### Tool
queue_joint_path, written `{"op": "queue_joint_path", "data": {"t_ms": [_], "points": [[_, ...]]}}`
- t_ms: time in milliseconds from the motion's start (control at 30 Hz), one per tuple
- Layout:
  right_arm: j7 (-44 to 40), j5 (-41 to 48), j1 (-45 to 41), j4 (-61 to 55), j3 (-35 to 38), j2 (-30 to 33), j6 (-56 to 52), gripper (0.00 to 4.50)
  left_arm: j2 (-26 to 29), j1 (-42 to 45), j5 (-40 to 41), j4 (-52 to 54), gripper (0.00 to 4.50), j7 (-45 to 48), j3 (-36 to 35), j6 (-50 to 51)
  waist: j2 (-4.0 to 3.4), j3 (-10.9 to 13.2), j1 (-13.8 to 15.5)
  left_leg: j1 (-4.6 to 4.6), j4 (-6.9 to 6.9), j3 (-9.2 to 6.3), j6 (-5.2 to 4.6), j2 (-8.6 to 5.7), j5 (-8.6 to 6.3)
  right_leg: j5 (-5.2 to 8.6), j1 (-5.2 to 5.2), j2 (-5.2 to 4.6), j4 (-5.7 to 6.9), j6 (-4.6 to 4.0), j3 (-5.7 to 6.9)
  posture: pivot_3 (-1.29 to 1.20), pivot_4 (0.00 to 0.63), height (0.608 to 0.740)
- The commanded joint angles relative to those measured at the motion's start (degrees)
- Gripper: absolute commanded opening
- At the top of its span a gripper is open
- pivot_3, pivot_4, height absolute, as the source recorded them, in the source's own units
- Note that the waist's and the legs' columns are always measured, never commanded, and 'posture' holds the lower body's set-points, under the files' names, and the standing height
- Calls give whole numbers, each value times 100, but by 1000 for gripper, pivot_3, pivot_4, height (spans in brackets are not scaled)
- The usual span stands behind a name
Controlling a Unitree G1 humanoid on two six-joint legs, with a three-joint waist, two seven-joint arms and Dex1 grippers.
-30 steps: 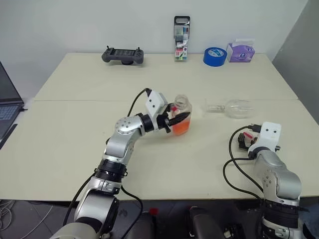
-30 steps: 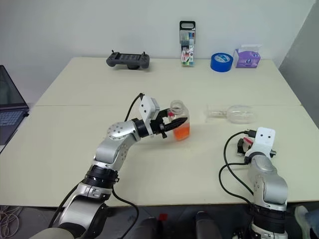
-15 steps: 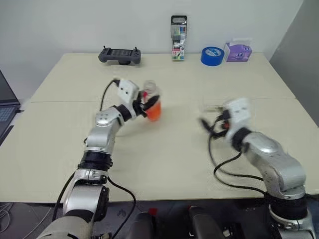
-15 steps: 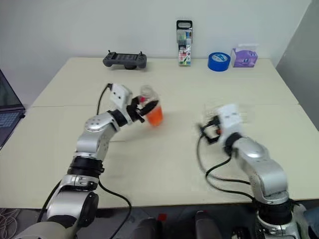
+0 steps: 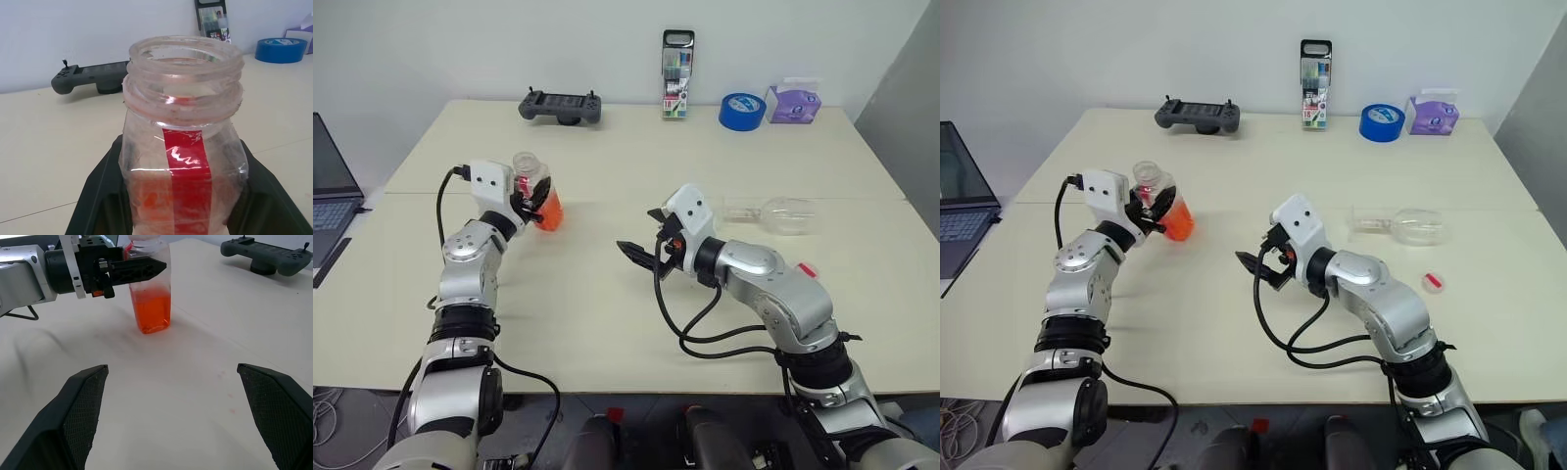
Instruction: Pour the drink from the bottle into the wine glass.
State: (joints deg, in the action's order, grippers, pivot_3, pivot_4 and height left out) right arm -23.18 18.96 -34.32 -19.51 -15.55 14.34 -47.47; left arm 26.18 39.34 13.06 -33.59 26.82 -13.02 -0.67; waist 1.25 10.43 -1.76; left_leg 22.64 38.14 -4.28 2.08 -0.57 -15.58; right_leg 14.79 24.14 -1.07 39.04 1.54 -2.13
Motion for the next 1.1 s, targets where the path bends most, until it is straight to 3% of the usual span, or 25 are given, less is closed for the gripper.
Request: {"op": "queue_joint_path", "data": {"t_ms": [33,233,500,1100], "points": [[-52,-32,9,-116,3,-37,73,4500,-24,-32,211,57,1831,-126,-272,-23,0,0,-7,-2,0,-2,0,3,0,0,0,2,3,0,2,0,150,740],[-24,-102,-3,-41,49,-58,64,4500,-9,-30,203,-143,1831,-285,-345,-16,1,-1,-9,-4,-3,-9,1,8,1,-1,-1,8,7,-1,10,0,150,740],[33,-227,-4,64,165,-128,84,4500,168,265,35,-679,4389,-333,-246,-69,2,-1,-9,-9,-5,-8,1,7,1,-1,-4,8,6,-2,10,0,150,740],[16,-231,-29,213,308,-90,184,4500,191,157,-101,-601,4453,-178,-120,-219,3,-2,-8,-3,-4,-9,2,5,1,-1,-2,6,4,-2,11,0,150,740]]}}
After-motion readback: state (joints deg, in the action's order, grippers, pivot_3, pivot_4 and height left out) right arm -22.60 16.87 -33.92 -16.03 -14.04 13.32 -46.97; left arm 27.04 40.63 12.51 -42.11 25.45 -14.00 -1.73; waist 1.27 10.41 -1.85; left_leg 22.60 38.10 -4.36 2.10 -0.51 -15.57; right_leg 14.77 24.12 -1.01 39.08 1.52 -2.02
